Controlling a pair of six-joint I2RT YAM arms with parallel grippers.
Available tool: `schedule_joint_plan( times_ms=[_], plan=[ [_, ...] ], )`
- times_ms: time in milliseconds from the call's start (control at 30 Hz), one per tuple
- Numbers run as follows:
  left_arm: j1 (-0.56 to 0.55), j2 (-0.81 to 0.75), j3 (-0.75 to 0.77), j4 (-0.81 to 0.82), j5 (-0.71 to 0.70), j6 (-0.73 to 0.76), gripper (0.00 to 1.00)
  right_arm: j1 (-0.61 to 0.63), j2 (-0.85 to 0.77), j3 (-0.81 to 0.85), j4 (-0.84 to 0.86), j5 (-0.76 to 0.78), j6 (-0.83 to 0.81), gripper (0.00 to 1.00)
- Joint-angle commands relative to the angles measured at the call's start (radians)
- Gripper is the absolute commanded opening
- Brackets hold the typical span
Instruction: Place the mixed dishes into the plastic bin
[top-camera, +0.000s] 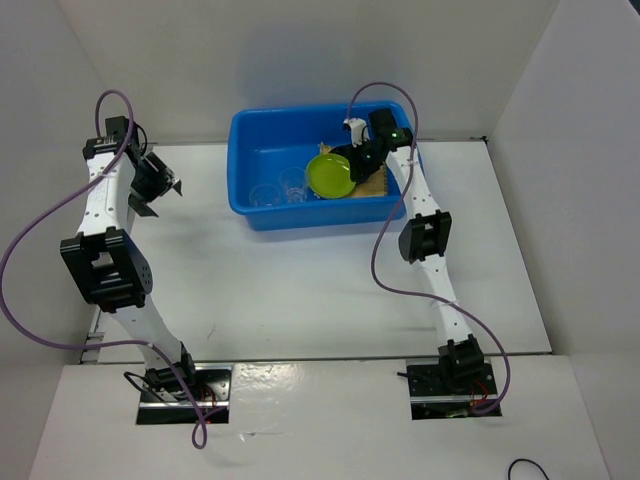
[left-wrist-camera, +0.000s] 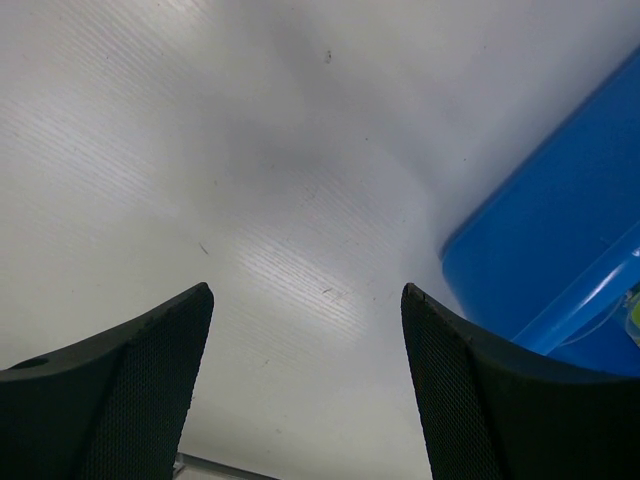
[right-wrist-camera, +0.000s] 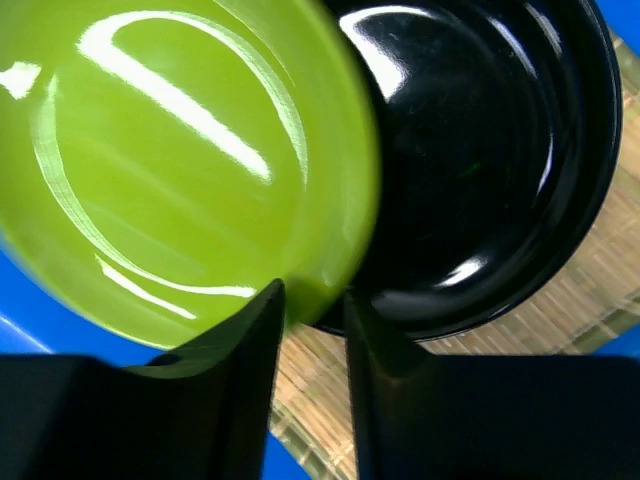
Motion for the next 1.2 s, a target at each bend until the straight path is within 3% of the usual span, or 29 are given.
schedule_joint_plan(
  times_ms=[0, 233, 500, 667, 767, 1000, 1167],
  plan=[
    [0.007, -0.035, 0.034, -0.036, -0.033, -0.004, 0.83, 0.003, 0.008, 0.033, 0.035, -0.024, 0.012, 0.33],
    [0.007, -0.035, 0.016, -0.036, -0.033, -0.013, 0.83, 0.003, 0.008, 0.033, 0.066, 0.031, 0.034, 0.00],
    [0.007, -0.035, -0.004, -0.027, -0.033, -0.013, 0.83, -0.025, -0.035, 0.033, 0.139, 0.072, 0.075, 0.00],
    [0.007, -0.046, -0.024, -0.027, -0.033, -0.013, 0.83, -0.025, -0.035, 0.033, 0.107, 0.015, 0.066, 0.51],
    [0.007, -0.055, -0.033, -0.027, -0.033, -0.013, 0.83, -0.025, -0.015, 0.033, 0.098, -0.005, 0.066, 0.59],
    [0.007, -0.055, -0.024, -0.057, -0.051, -0.013, 0.83, -0.025, 0.024, 0.033, 0.098, -0.039, 0.057, 0.61],
    [0.007, -0.055, -0.006, -0.076, -0.061, -0.022, 0.83, -0.025, 0.043, 0.033, 0.107, -0.070, 0.066, 0.50]
  ],
)
